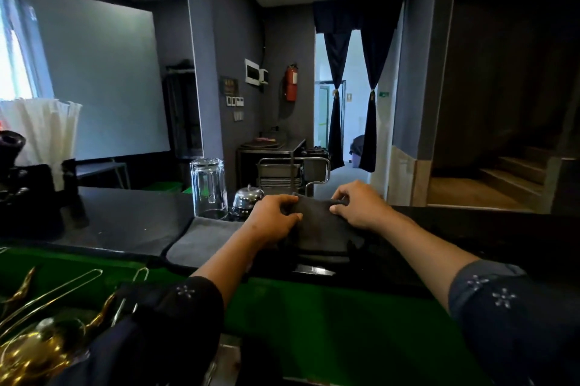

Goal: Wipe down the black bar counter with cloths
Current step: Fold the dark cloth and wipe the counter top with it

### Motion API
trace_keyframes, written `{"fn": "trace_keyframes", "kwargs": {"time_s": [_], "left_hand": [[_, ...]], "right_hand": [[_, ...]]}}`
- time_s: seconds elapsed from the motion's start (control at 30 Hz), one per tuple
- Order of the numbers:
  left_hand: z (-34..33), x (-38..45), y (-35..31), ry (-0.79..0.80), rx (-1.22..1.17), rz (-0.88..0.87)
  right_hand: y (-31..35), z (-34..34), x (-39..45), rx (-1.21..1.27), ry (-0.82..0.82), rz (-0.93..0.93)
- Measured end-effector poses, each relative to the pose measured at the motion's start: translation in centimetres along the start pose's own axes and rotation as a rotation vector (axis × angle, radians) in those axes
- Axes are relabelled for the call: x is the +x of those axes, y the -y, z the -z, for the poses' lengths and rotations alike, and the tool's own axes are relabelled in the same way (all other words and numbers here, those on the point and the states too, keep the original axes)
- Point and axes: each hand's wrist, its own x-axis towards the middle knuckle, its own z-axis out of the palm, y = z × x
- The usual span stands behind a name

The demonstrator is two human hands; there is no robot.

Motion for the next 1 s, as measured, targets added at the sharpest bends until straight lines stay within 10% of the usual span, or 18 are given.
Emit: {"fn": "trace_keyframes", "kwargs": {"time_s": [0.2,0.33,0.67,1.0], "left_hand": [[0.2,1.4,3.9,0.091,0.413,0.014],[-0.7,1.1,5.1,0.210,0.484,0.099],[-0.9,1.7,5.8,0.245,0.534,0.053],[-0.3,1.6,5.3,0.306,0.529,0.081]], "right_hand": [[3.4,-4.5,-0.1,-0.249,0.132,0.219],[3.9,-8.5,0.7,-0.315,0.368,0.049],[-2.1,-5.5,3.5,-0.423,0.297,-0.378],[2.4,-6.9,-3.6,-0.260,0.339,0.006]]}}
